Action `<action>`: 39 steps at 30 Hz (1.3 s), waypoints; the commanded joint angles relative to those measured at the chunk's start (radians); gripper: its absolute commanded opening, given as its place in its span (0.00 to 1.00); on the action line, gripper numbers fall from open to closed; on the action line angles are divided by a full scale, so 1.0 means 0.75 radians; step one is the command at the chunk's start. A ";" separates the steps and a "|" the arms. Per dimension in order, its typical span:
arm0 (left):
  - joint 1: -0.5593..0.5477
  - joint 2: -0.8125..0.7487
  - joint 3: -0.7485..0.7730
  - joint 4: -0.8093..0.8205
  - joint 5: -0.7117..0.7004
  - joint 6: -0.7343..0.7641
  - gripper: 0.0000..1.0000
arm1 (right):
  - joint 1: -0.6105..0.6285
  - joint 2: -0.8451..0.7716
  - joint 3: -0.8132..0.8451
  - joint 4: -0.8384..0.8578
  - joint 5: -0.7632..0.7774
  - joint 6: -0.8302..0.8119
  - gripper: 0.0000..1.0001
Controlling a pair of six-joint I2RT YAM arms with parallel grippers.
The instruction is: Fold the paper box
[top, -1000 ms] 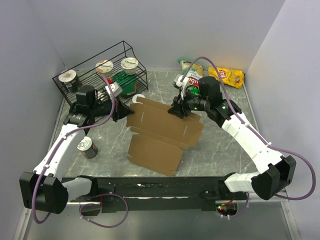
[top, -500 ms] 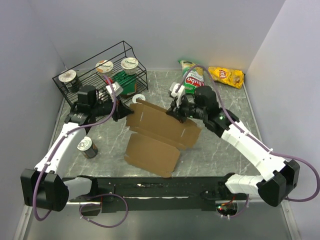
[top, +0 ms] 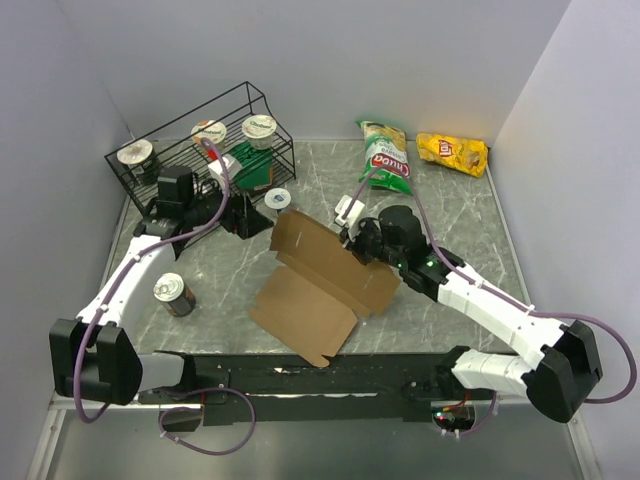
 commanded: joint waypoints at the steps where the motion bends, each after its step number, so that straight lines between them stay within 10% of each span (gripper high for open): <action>1: 0.008 -0.075 -0.021 0.255 -0.001 -0.099 0.90 | 0.008 0.021 -0.008 0.109 0.030 -0.036 0.00; 25: -0.280 0.312 0.214 0.208 -0.312 -0.404 0.81 | 0.010 0.166 -0.012 0.111 -0.009 -0.020 0.00; 39: -0.407 0.322 0.222 0.034 -0.494 -0.394 0.44 | 0.008 0.189 -0.012 0.117 0.081 -0.018 0.00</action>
